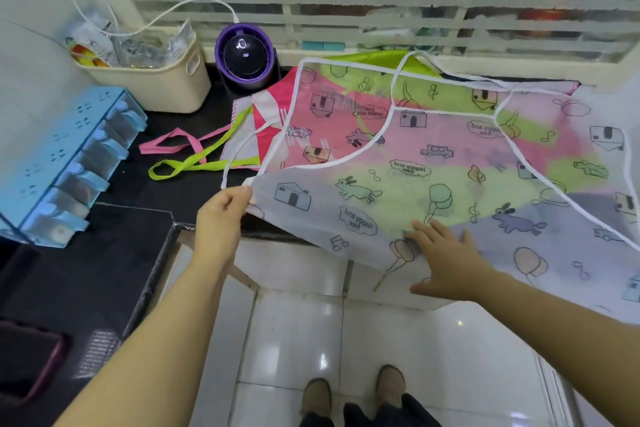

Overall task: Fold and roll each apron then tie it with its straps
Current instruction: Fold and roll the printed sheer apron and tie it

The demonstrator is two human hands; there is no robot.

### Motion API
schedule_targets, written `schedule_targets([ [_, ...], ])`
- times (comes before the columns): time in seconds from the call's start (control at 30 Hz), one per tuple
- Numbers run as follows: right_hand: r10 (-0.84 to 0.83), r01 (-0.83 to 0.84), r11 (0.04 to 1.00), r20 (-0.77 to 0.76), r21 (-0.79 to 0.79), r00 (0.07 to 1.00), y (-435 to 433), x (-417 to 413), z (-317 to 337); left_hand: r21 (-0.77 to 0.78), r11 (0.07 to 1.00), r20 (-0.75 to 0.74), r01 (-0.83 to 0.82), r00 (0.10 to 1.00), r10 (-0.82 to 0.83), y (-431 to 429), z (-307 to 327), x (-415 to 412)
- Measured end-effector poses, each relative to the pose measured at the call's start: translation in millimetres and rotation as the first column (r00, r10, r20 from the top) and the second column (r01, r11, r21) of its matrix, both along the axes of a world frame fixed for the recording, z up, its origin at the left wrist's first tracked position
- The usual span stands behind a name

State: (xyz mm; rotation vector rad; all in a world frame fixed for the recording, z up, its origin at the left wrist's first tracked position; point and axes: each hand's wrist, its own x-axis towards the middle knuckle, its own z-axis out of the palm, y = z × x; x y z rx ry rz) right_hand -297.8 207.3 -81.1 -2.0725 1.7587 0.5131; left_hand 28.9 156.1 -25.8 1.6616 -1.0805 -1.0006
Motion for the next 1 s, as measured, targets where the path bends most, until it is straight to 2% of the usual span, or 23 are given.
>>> schedule_targets([
  [0.1,-0.060,0.060,0.998,0.000,-0.002,0.998,-0.3,8.0,0.9,0.008,0.992,-0.148,0.122,0.982,-0.120,-2.6,9.0,4.4],
  [0.17,-0.117,0.117,0.993,0.014,-0.002,0.993,0.6,16.9,-0.4,0.001,0.989,-0.041,0.147,0.988,-0.146,-5.2,11.2,6.1],
  [0.23,-0.147,0.147,0.989,0.003,-0.002,0.989,2.2,23.3,-3.2,-0.065,0.994,0.138,0.091,0.987,-0.081,-8.2,11.2,5.0],
  [0.27,-0.140,0.140,0.990,-0.019,0.002,0.990,2.4,25.1,-4.5,-0.119,0.992,0.156,0.042,0.987,-0.023,-8.6,12.1,3.2],
  [0.37,-0.093,0.097,0.994,-0.070,0.055,0.993,-0.2,23.7,-4.6,-0.203,0.971,-0.002,-0.126,0.992,0.129,-14.1,16.7,-5.0],
  [0.43,-0.080,0.086,0.992,-0.071,0.091,0.994,-2.0,21.4,-1.7,-0.149,0.968,-0.047,-0.204,0.979,0.199,-17.4,12.5,-9.4],
  [0.5,-0.067,0.075,0.991,-0.081,0.109,0.994,-2.3,20.5,1.4,-0.030,0.972,-0.084,-0.234,0.969,0.231,-15.2,-1.8,-8.7],
  [0.53,-0.057,0.068,0.991,-0.092,0.115,0.994,-2.1,21.3,2.0,0.031,0.975,-0.062,-0.222,0.973,0.223,-12.1,-13.8,-5.8],
  [0.63,-0.030,0.045,0.992,-0.126,0.117,0.992,-1.5,22.0,3.7,0.180,0.965,0.122,-0.189,0.978,0.169,0.3,-46.7,6.3],
  [0.67,-0.026,0.041,0.993,-0.128,0.115,0.991,-2.0,21.8,4.5,0.203,0.959,0.093,-0.196,0.979,0.180,2.4,-52.8,9.2],
  [0.73,-0.025,0.040,0.993,-0.125,0.112,0.992,-2.0,21.6,4.3,0.239,0.956,-0.060,-0.169,0.980,0.188,5.4,-57.3,11.3],
  [0.83,-0.030,0.045,0.992,-0.127,0.117,0.991,-0.9,22.2,5.6,0.220,0.958,-0.224,-0.185,0.946,0.234,6.5,-49.3,6.5],
  [0.9,-0.027,0.043,0.991,-0.128,0.127,0.991,-0.5,22.4,7.2,0.156,0.970,-0.258,-0.188,0.940,0.224,6.8,-39.2,2.1],
  [1.0,-0.019,0.039,0.986,-0.125,0.163,0.992,-1.5,21.1,9.5,0.038,0.995,-0.252,-0.092,0.963,0.099,2.9,-21.9,5.3],
])
